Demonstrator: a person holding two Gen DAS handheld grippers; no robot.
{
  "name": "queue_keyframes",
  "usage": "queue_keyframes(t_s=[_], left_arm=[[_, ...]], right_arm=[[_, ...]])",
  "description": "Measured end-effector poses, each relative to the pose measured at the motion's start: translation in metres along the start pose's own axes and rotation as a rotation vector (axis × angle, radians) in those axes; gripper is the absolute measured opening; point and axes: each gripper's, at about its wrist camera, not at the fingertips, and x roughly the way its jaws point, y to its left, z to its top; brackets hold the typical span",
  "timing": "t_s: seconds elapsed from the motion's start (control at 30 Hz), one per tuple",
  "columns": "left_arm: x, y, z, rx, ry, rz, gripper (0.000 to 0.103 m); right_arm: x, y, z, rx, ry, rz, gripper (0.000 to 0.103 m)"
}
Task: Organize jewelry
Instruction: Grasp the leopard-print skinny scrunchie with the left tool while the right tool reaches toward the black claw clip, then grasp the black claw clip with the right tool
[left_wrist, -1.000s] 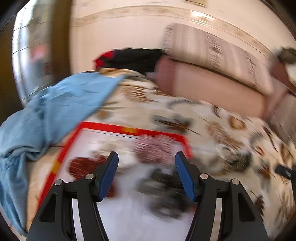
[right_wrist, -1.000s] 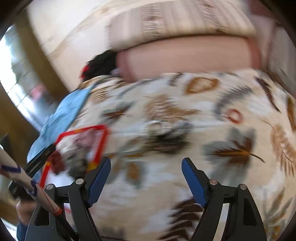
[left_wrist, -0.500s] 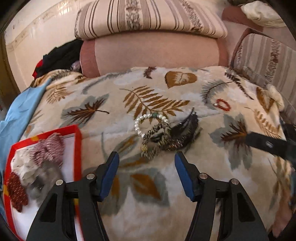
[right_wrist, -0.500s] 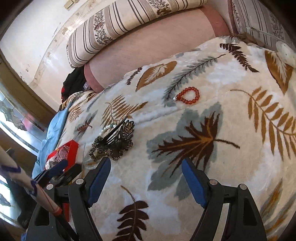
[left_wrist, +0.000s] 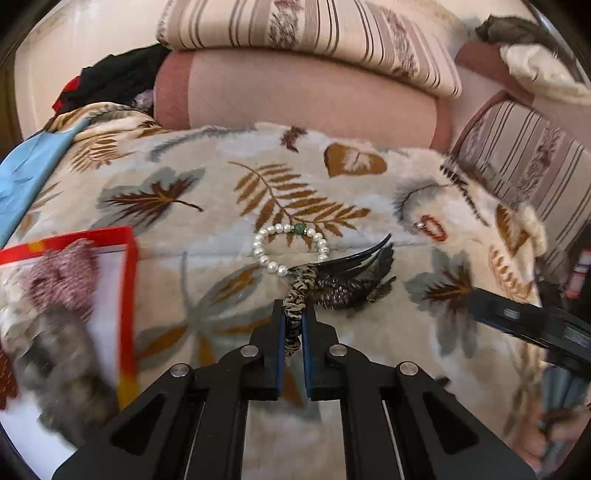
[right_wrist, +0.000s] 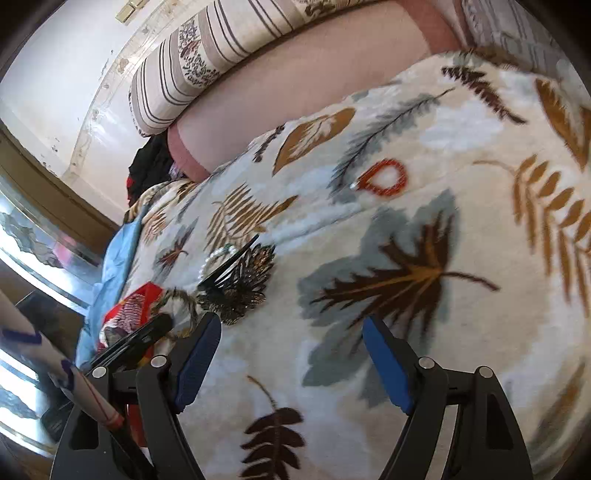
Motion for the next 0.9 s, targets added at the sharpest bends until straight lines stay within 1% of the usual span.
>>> queue_keyframes(t_s=[0.07,0.13,0.2,0.37,0.47,0.57,0.63,0.67,0.7,0.73,0.77,0.8,0.83,0.9], left_arm=[[-0.017,0.003,-0.005,-0.009,-0.029,-0.012,0.007],[-0.025,0.007,-0.007,-0.014,-0.049,-0.009,0.007],[-0.027,0.012,-0.006,-0.013,-0.065,-0.002,0.007],[-0.019,0.029,-0.003,-0.048,-0.067,0.005,0.007],[-0.016,0.034,0.0,-0.057,-0.068,0.004,0.007],[-0.016,0.036,0.004,-0.053,-0.082,0.007,0.007],[-0.017,0.036,0.006,-0.046,-0.09,0.009,0.007],[-0.018,0.036,0.007,-0.039,-0.094,0.015,0.007],[-0.018,0.036,0.007,-0.036,-0.095,0.017,0.007],[-0.018,0.036,0.007,-0.034,-0.095,0.016,0.007],[-0.018,0.036,0.007,-0.034,-0.093,0.012,0.007],[-0.018,0.036,0.008,-0.034,-0.092,0.01,0.007],[-0.018,0.036,0.008,-0.033,-0.093,0.009,0.007],[-0.019,0.034,0.008,-0.028,-0.095,0.007,0.007]], right_arm=[[0.006,0.002,0.002,0.021,0.007,0.027,0.087],[0.017,0.006,0.005,0.058,0.027,0.063,0.087],[0.03,0.009,0.008,0.094,0.049,0.094,0.088],[0.063,0.015,0.012,0.157,0.107,0.102,0.088],[0.076,0.021,0.017,0.192,0.097,0.085,0.097],[0.089,0.038,0.025,0.176,0.088,0.031,0.097],[0.102,0.055,0.028,0.119,0.106,-0.013,0.097],[0.106,0.06,0.028,0.091,0.108,-0.03,0.094],[0.112,0.072,0.027,0.031,0.112,-0.081,0.079],[0.113,0.076,0.025,0.0,0.106,-0.112,0.067],[0.112,0.079,0.024,-0.021,0.098,-0.107,0.064],[0.111,0.079,0.023,-0.022,0.098,-0.098,0.059],[0.108,0.077,0.023,-0.024,0.093,-0.096,0.056],[0.097,0.073,0.023,-0.032,0.088,-0.08,0.044]])
